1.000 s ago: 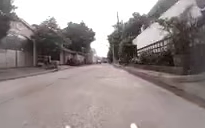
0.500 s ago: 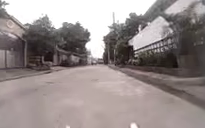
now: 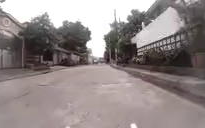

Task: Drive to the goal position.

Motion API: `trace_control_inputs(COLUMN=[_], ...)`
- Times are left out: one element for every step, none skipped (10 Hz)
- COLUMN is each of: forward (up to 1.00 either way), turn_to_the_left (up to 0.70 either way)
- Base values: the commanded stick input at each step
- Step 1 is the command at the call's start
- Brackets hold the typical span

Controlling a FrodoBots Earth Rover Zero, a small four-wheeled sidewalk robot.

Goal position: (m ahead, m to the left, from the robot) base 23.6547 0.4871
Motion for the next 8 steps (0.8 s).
trace_control_inputs(forward=[1.0,1.0,1.0,1.0,1.0,1.0,1.0,1.0], turn_to_the_left=[0.0,0.0,0.0,0.0,0.0,0.0,0.0,0.0])
